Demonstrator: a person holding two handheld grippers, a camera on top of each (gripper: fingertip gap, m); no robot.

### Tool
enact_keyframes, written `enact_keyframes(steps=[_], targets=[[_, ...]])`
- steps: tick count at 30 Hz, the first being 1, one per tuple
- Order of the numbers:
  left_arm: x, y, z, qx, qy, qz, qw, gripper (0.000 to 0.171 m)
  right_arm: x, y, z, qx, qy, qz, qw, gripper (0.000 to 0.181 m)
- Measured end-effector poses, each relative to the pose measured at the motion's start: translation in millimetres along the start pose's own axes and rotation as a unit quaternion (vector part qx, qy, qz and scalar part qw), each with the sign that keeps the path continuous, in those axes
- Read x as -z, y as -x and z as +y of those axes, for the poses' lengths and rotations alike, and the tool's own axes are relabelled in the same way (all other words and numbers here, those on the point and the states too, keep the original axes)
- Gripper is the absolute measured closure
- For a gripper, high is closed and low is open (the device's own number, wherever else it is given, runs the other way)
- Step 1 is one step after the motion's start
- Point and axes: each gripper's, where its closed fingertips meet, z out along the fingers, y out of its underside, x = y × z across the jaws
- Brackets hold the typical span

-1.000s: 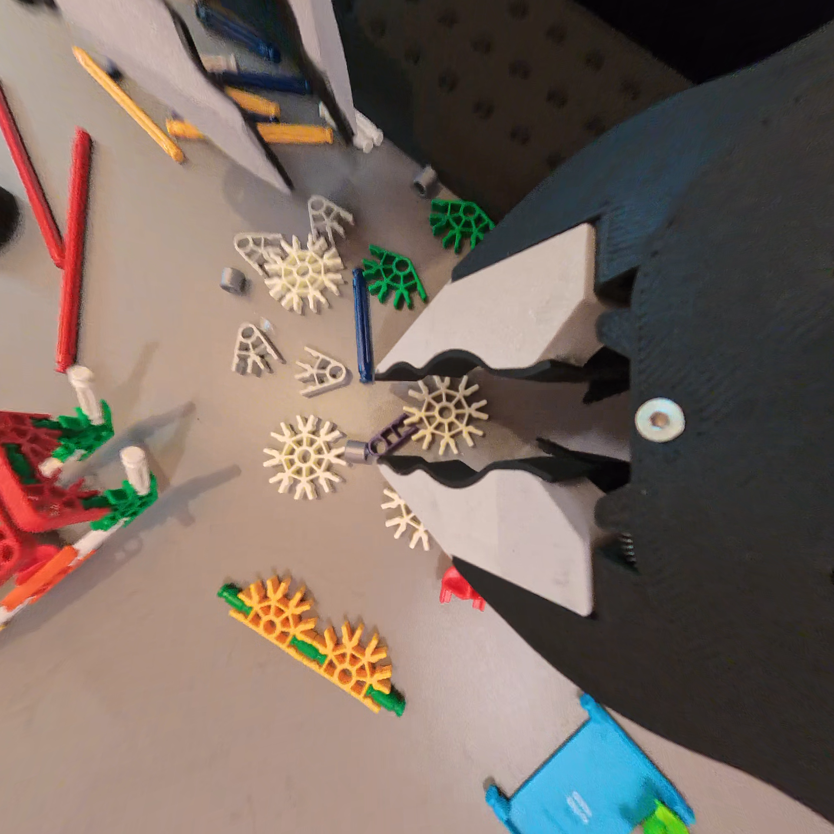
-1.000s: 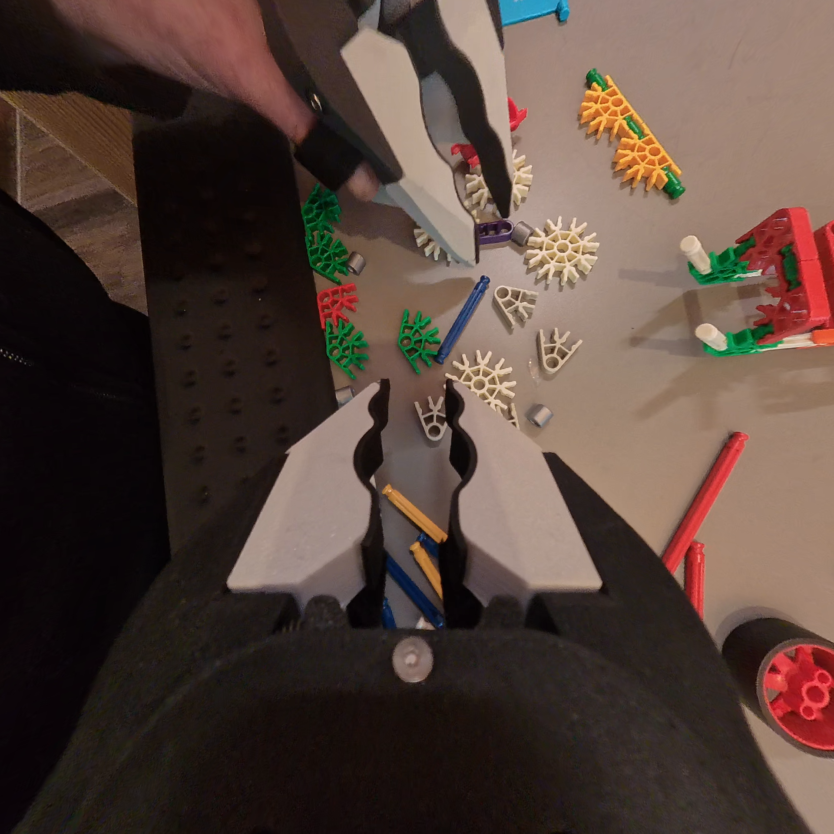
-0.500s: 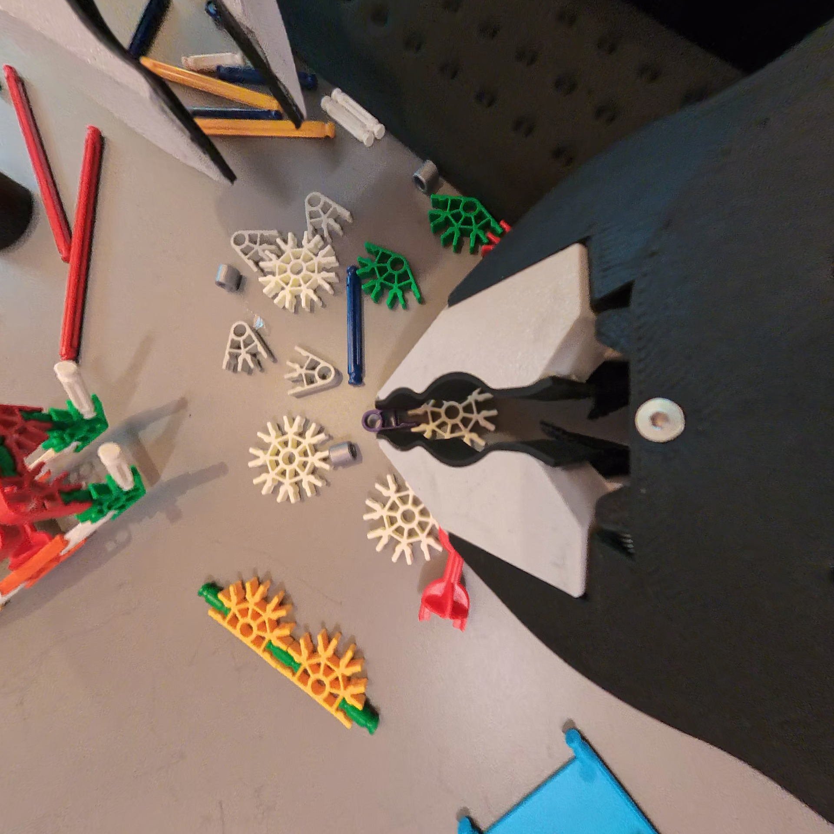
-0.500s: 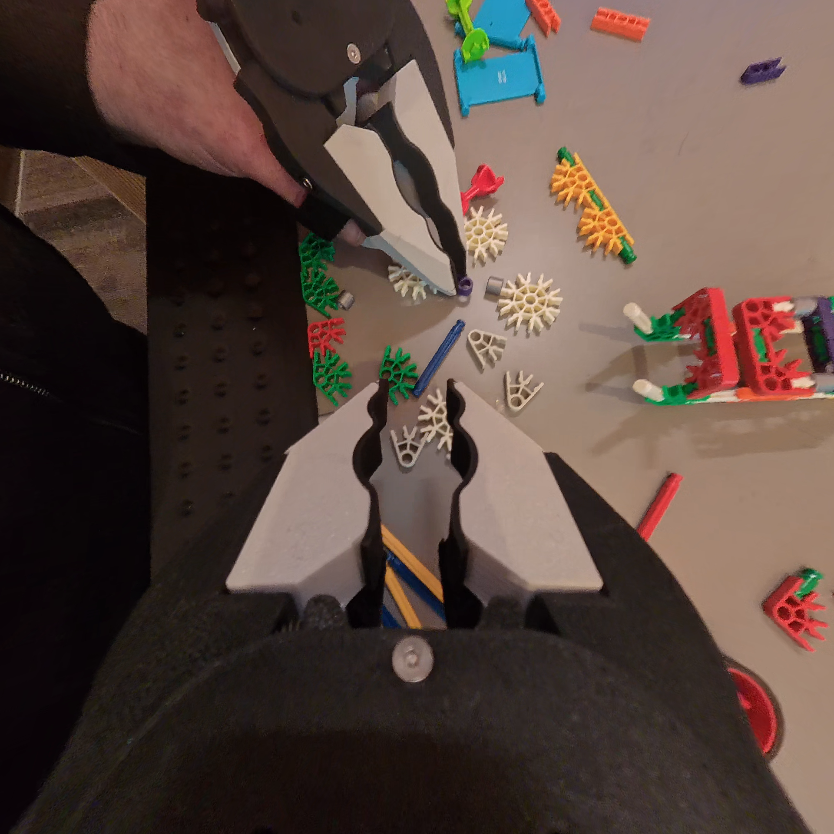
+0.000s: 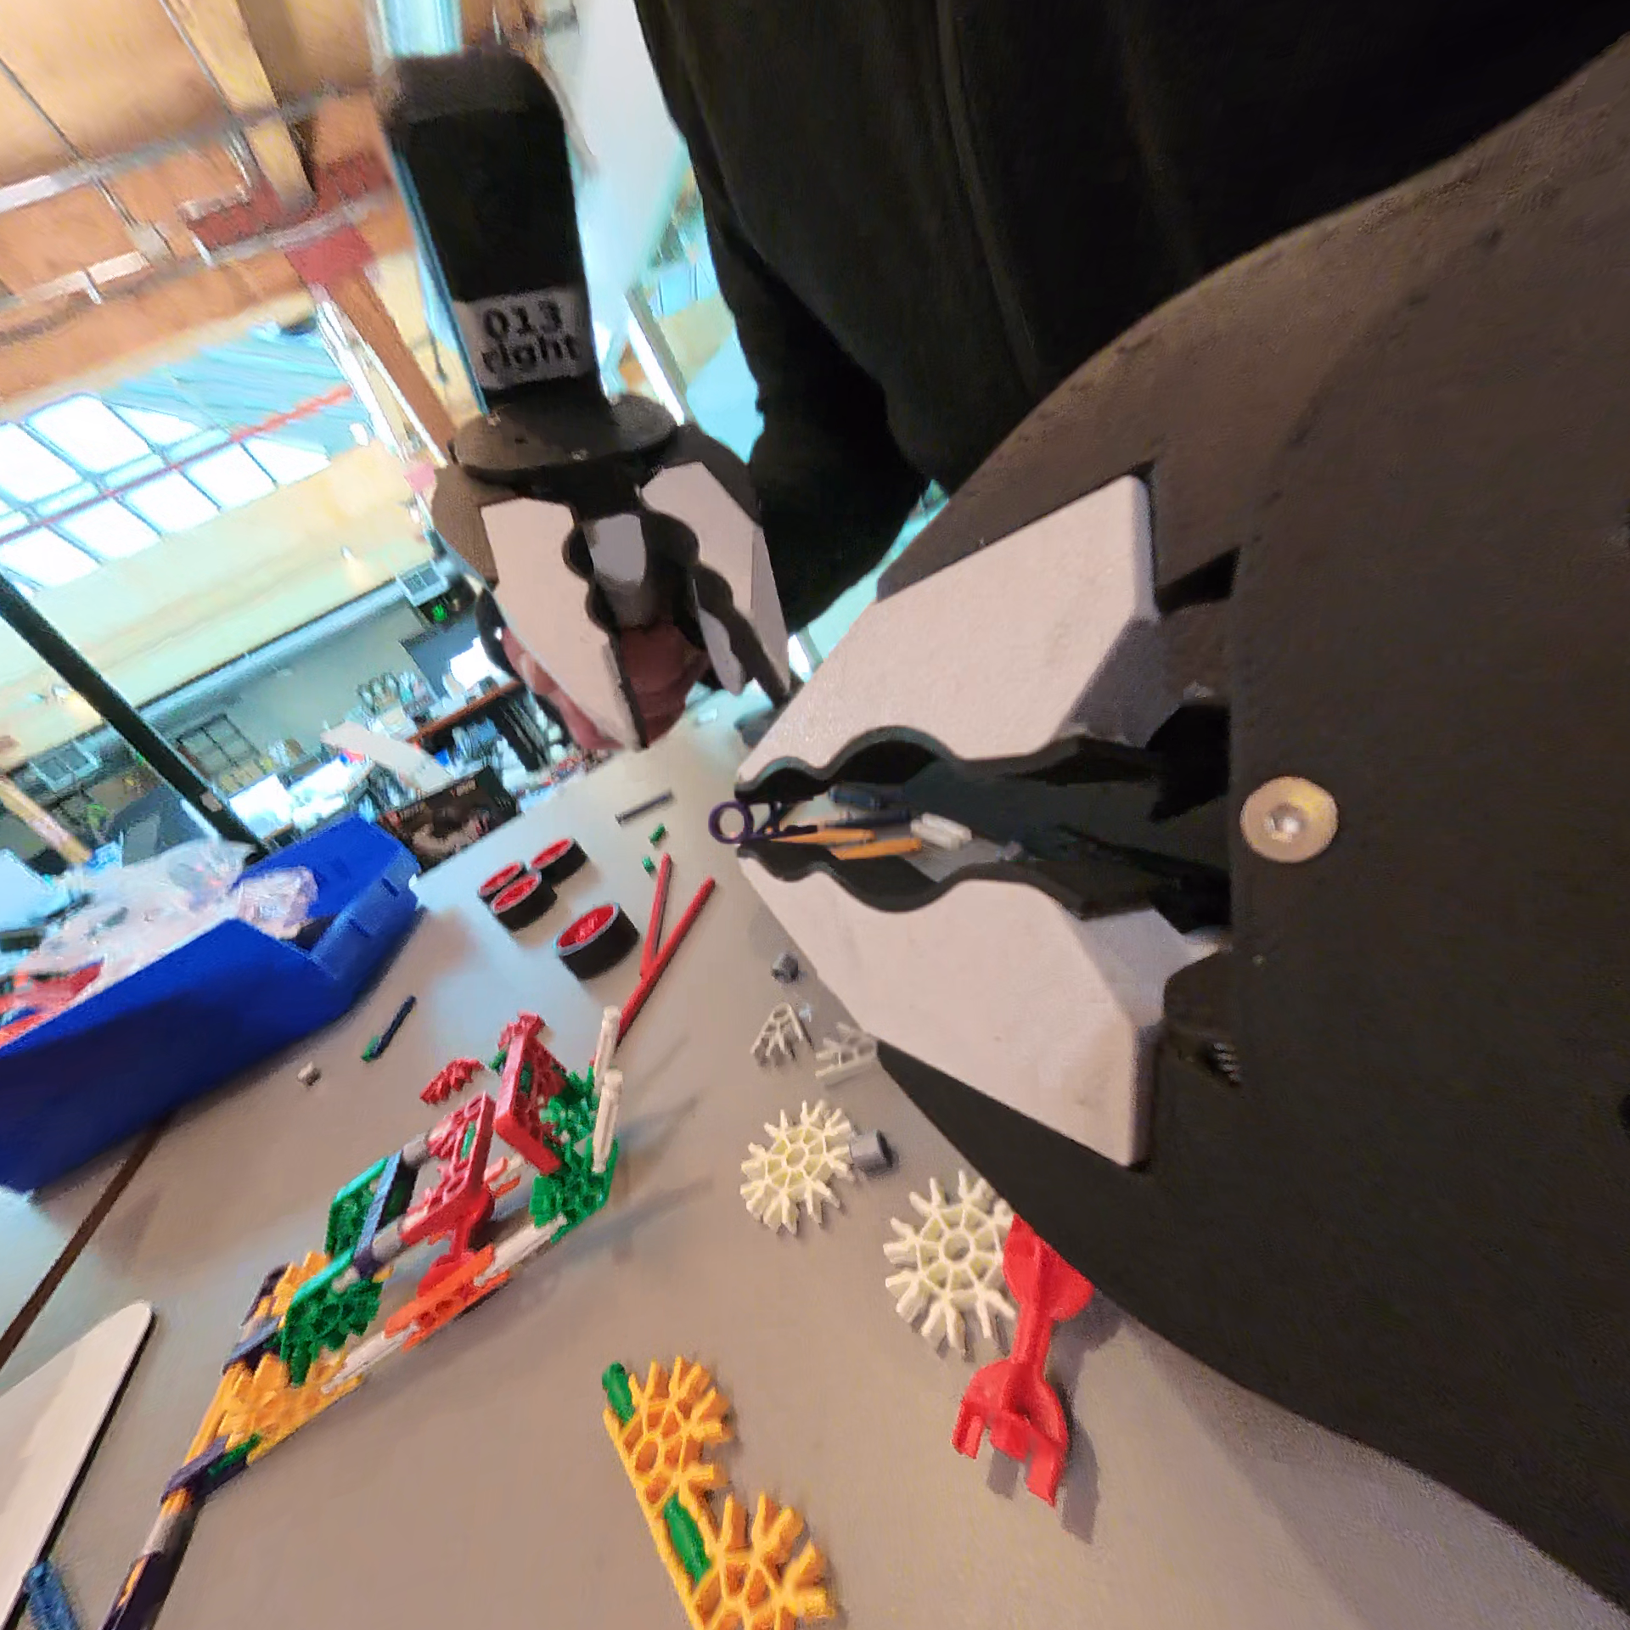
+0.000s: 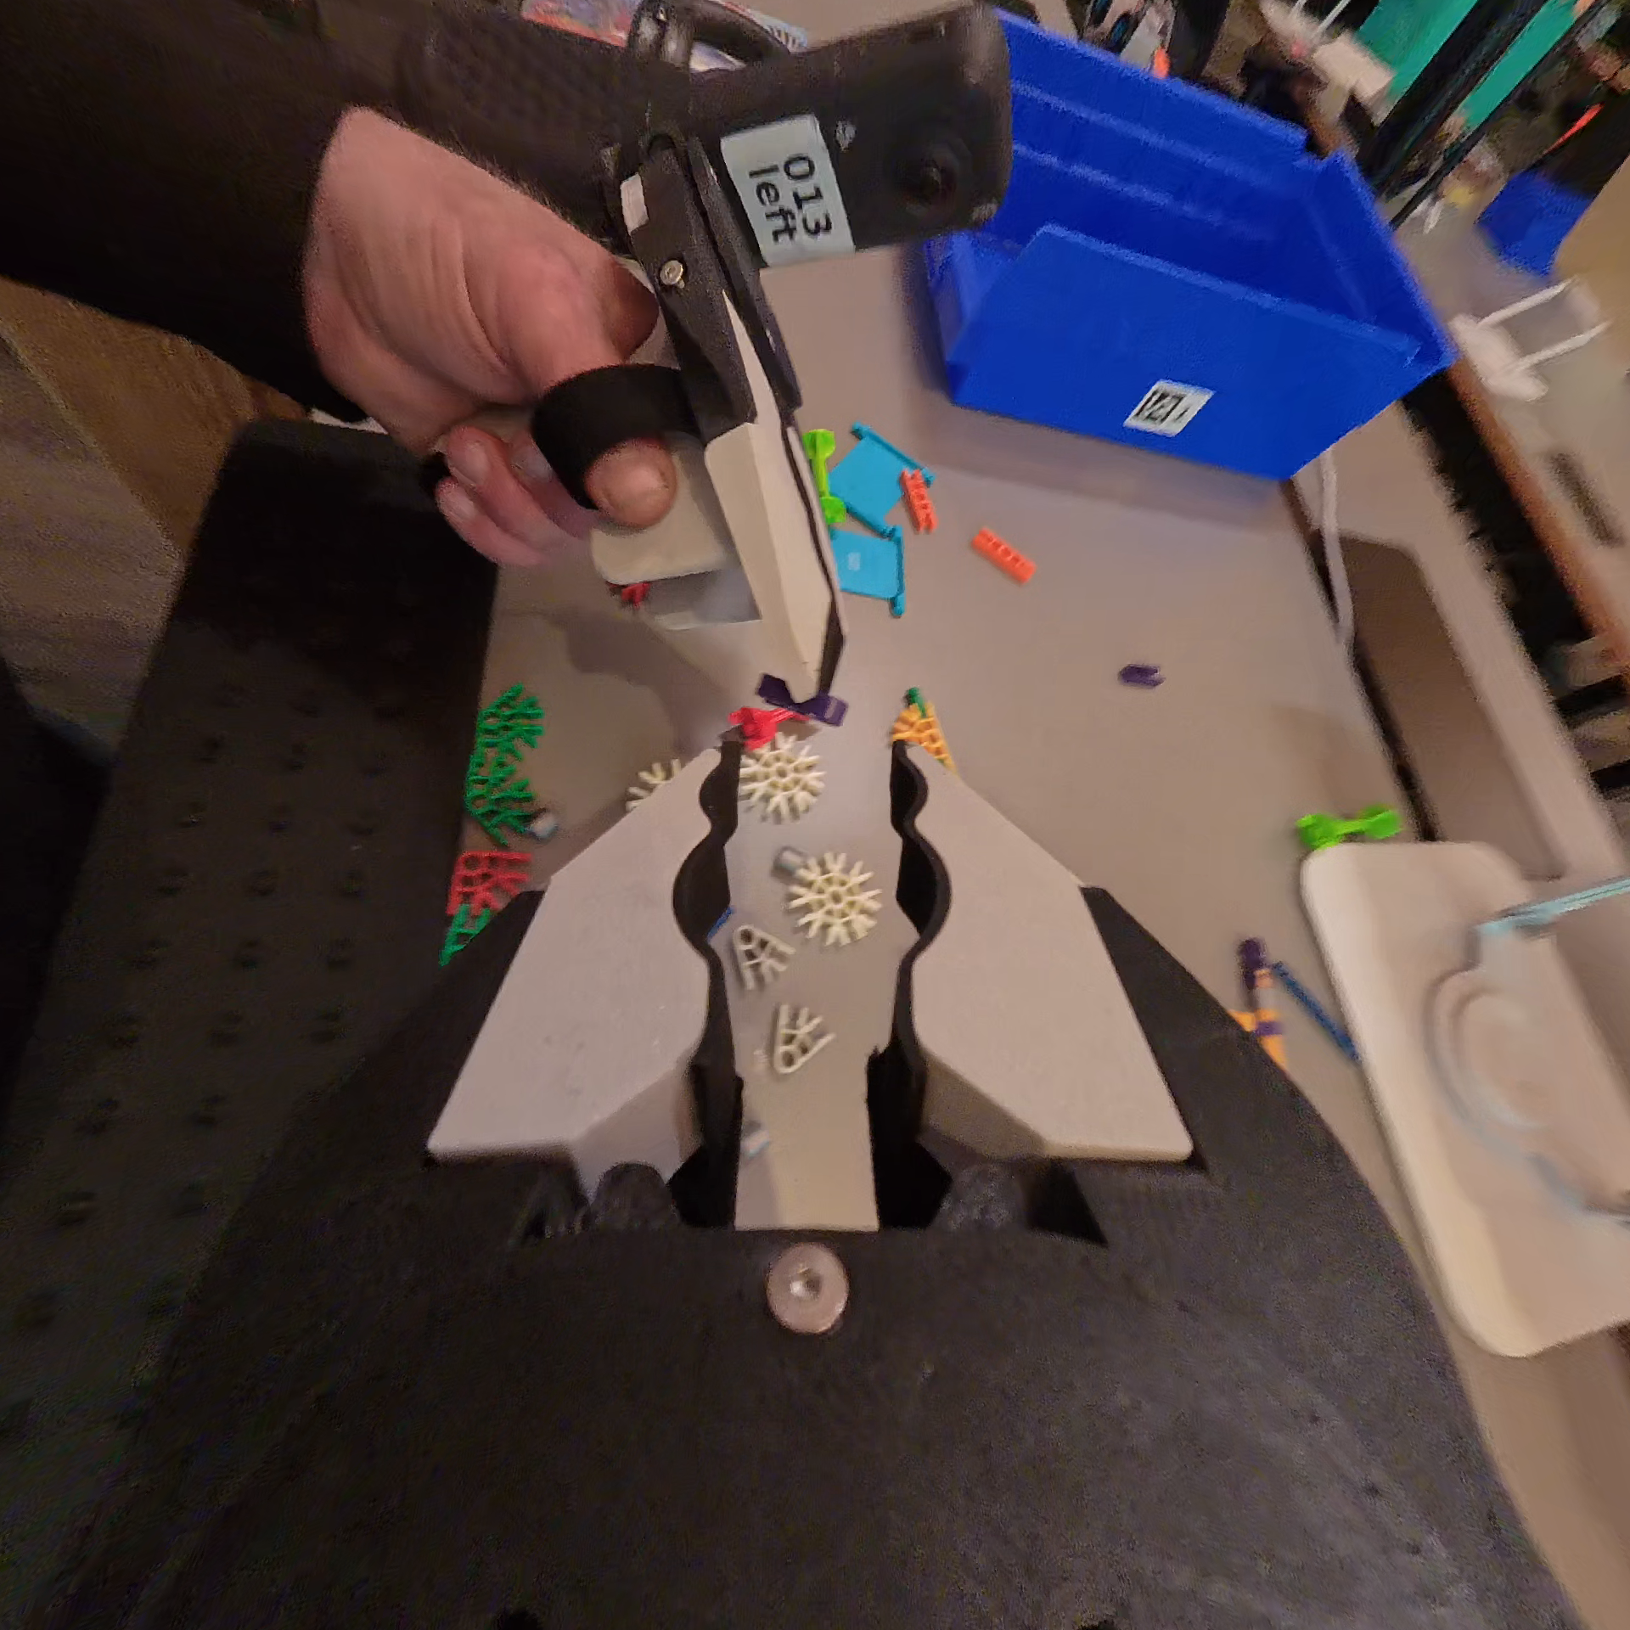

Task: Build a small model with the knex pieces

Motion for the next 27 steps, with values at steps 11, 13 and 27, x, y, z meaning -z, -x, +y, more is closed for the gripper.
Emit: enact_keyframes(steps=[11, 13, 27], targets=[[8.3, -31.8, 0.3, 0.082, 0.036, 0.133, 0.987, 0.165, -17.7, 12.4, -17.6, 0.166, 0.016, -0.048, 0.985, 0.167], [6.3, -32.1, 4.4, 0.082, 0.048, 0.136, 0.986, 0.165, -20.1, 15.8, -15.6, 0.163, 0.021, -0.061, 0.984, 0.175], [8.0, 81.7, -39.4, -0.237, 0.189, -0.189, 0.934, 0.131, -29.2, -80.9, 43.5, -0.11, 0.144, -0.122, 0.976, 0.178]])
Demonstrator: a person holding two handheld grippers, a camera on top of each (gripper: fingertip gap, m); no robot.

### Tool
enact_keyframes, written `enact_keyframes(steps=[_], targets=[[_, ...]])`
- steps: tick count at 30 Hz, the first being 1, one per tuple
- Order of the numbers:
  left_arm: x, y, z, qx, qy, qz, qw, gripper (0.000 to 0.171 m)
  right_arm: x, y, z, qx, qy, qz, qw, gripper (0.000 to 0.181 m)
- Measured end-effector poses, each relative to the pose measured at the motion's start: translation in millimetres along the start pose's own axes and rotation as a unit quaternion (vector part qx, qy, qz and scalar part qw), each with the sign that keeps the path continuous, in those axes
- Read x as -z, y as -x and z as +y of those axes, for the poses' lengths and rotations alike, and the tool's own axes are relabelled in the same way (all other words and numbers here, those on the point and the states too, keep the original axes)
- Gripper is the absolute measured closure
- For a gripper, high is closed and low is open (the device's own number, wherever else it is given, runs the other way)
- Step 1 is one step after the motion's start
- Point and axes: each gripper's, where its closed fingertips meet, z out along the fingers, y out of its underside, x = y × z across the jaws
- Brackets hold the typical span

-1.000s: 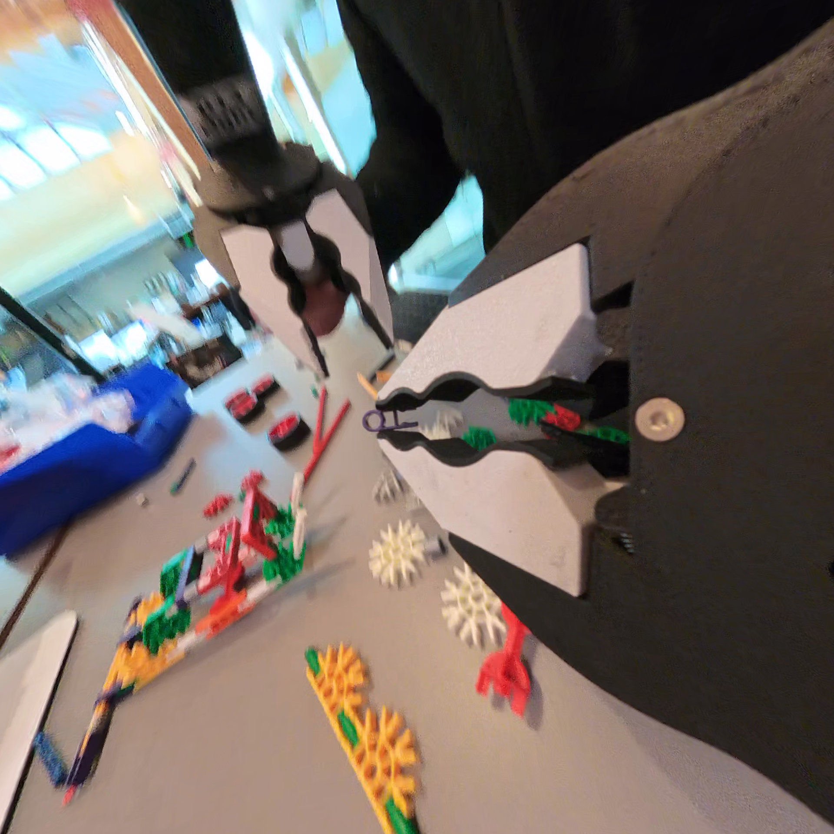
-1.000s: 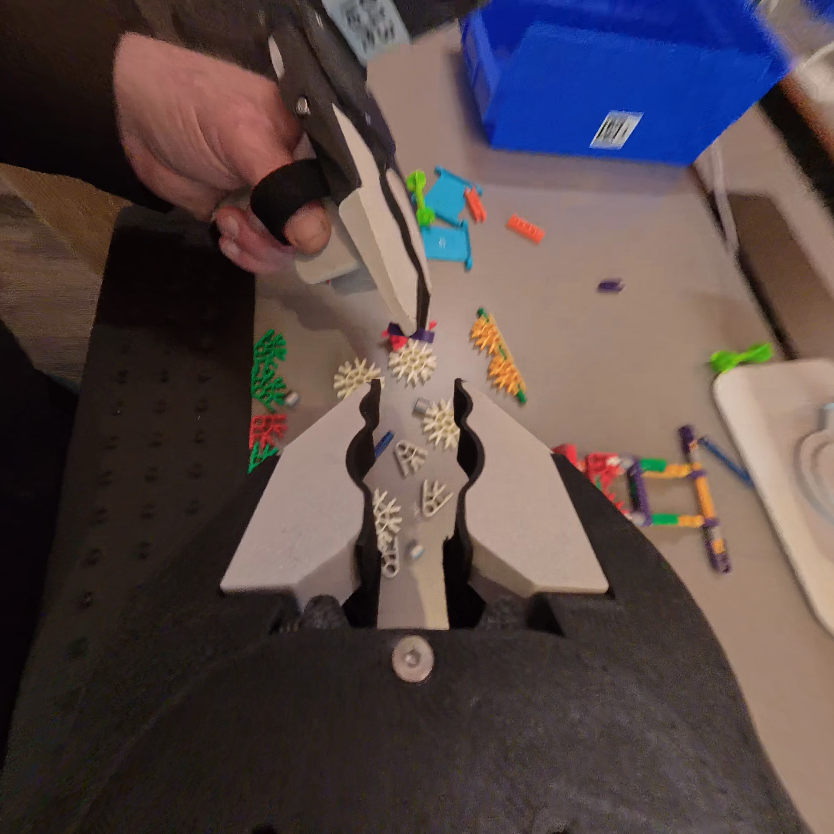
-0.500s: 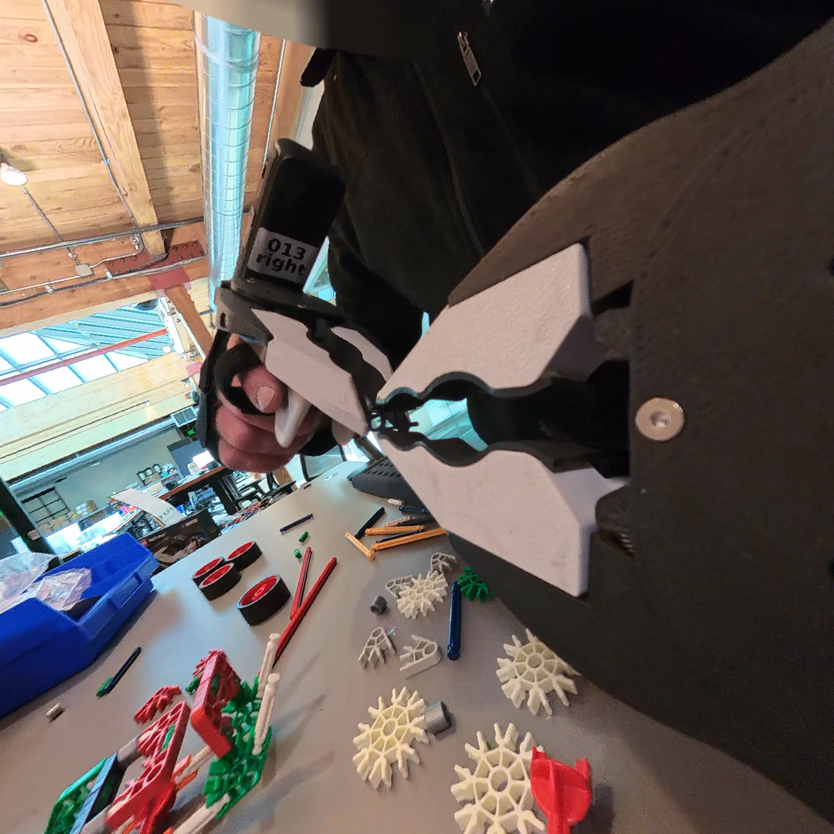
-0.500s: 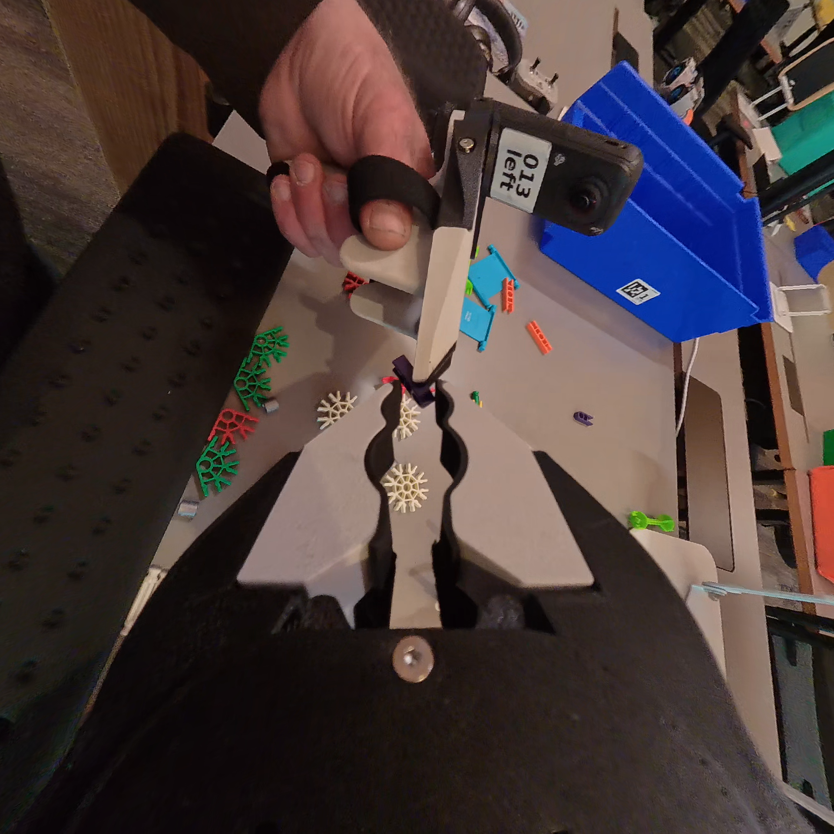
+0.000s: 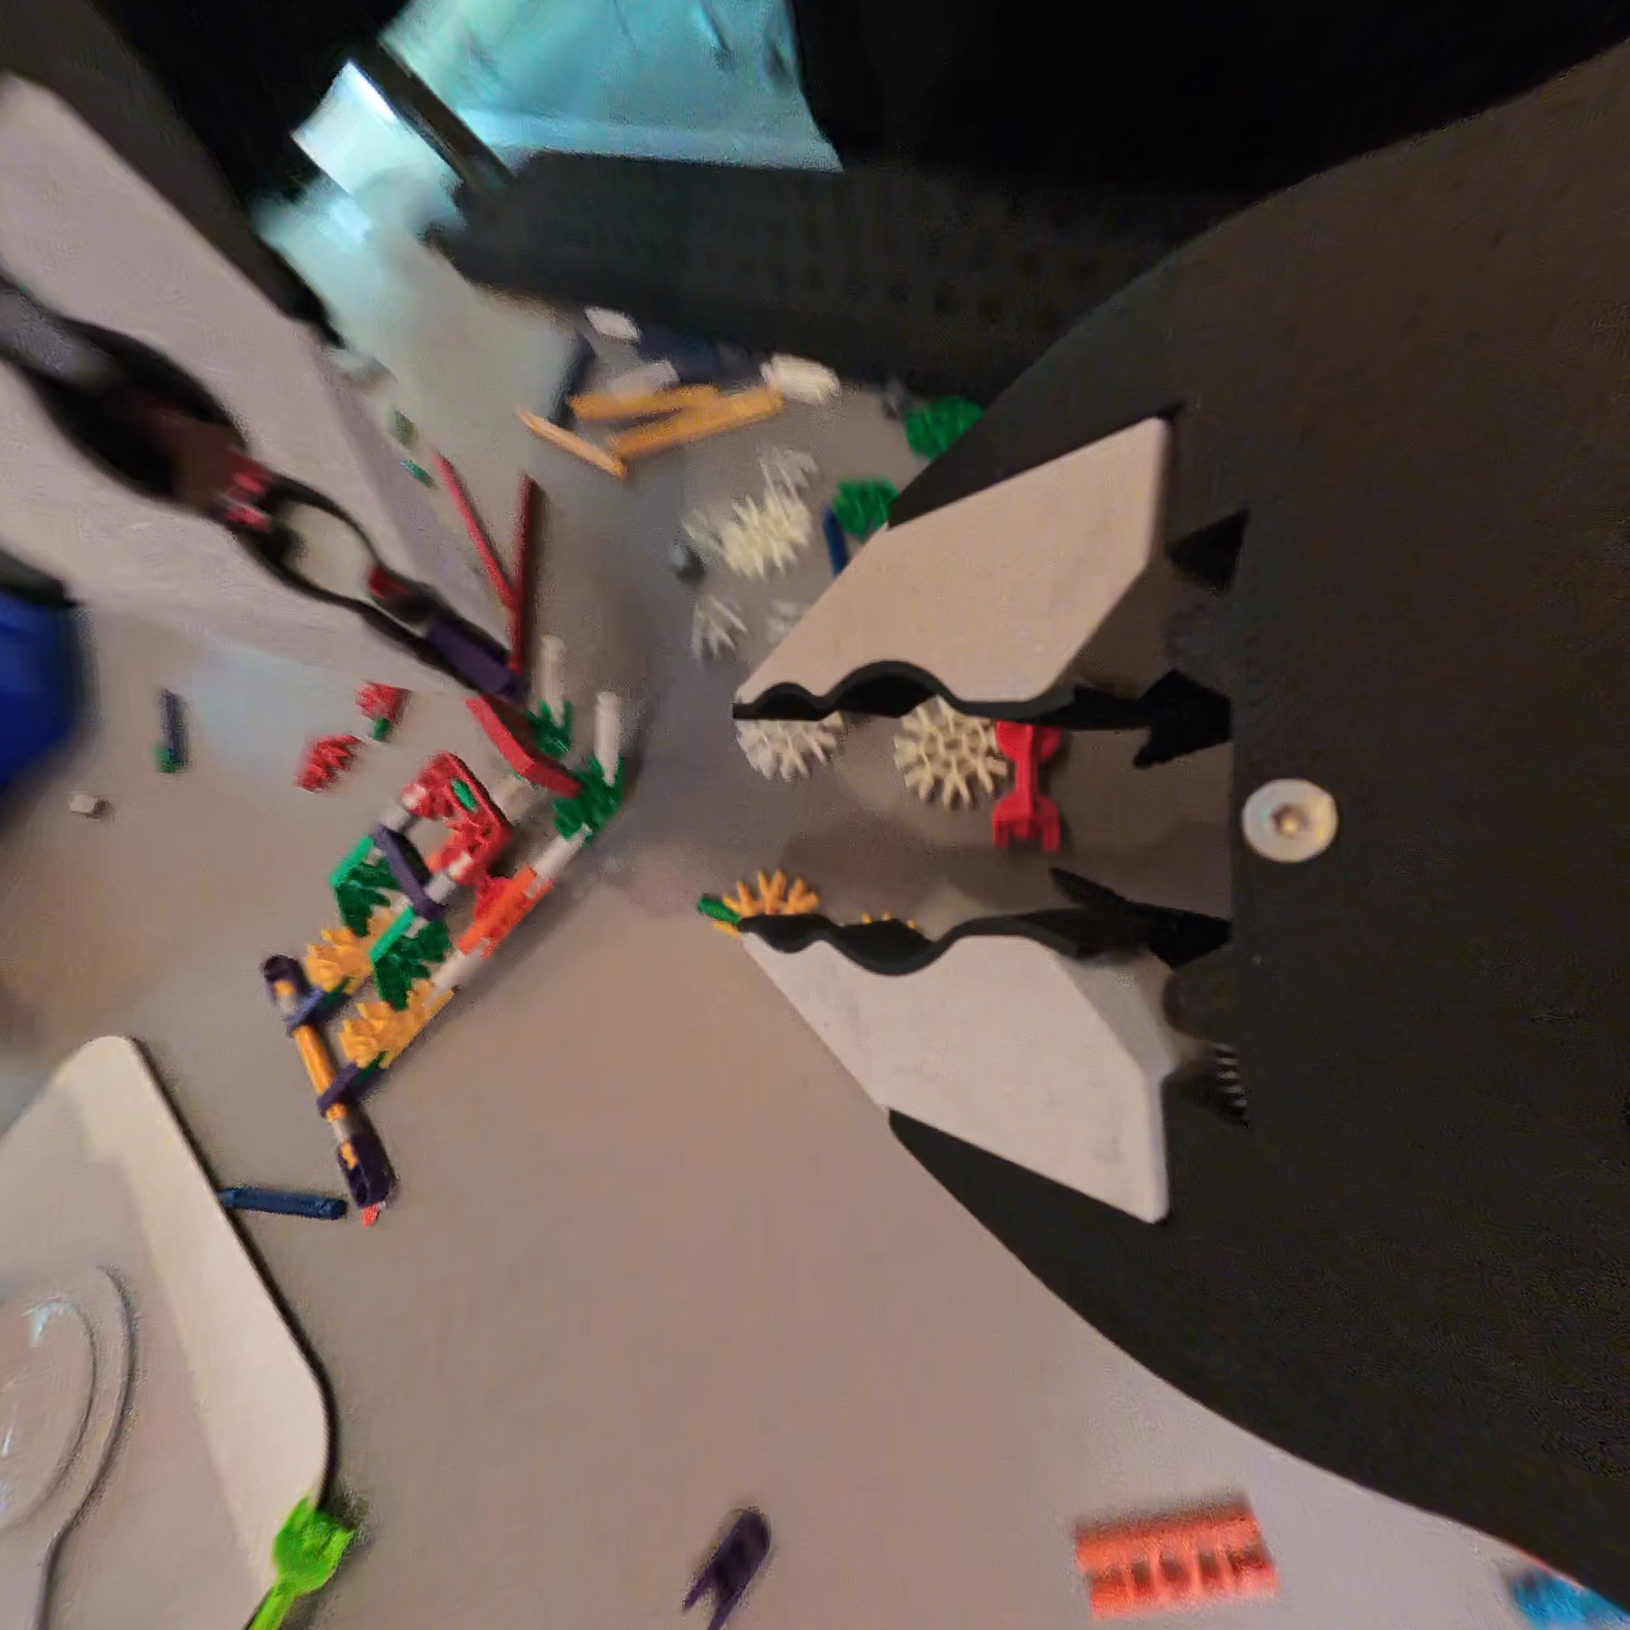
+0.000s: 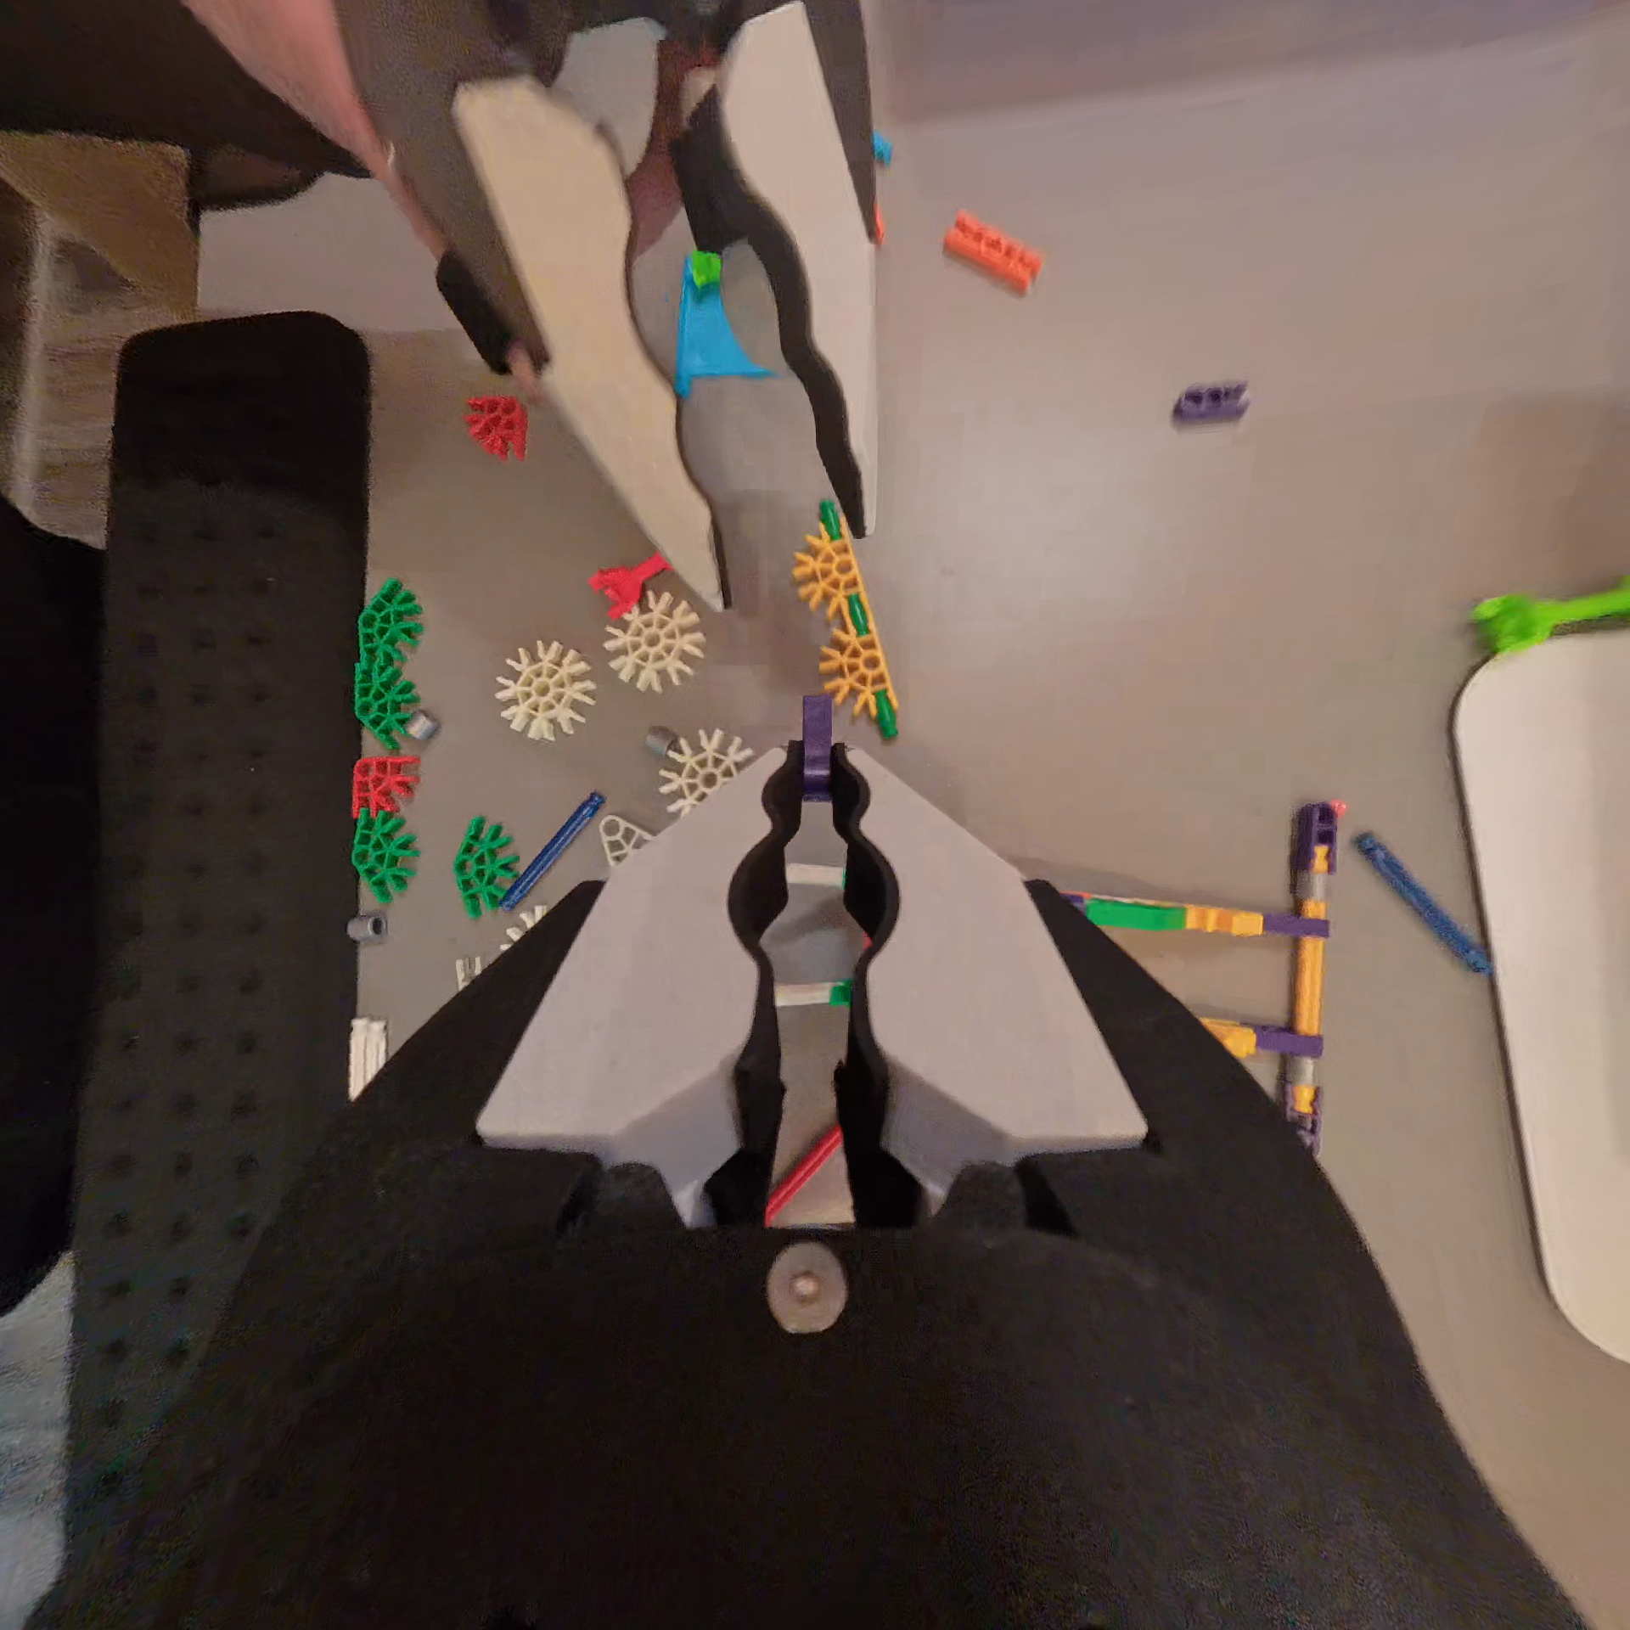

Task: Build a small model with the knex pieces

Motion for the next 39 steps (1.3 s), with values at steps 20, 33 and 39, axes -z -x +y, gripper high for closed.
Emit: enact_keyframes(steps=[20, 33, 39], targets=[[-14.3, 47.2, 64.3, -0.096, 0.148, -0.133, 0.975, 0.16, -103.5, -43.8, 17.5, -0.15, 0.288, -0.269, 0.907, 0.176], [0.3, 64.0, 50.9, -0.092, 0.111, -0.174, 0.974, 0.16, -85.3, -65.3, -7.2, -0.046, 0.202, -0.21, 0.955, 0.166], [-7.0, 64.4, 51.7, -0.055, 0.127, -0.179, 0.974, 0.16, -88.8, -59.1, -14.4, 0.082, 0.163, -0.178, 0.967, 0.181]])
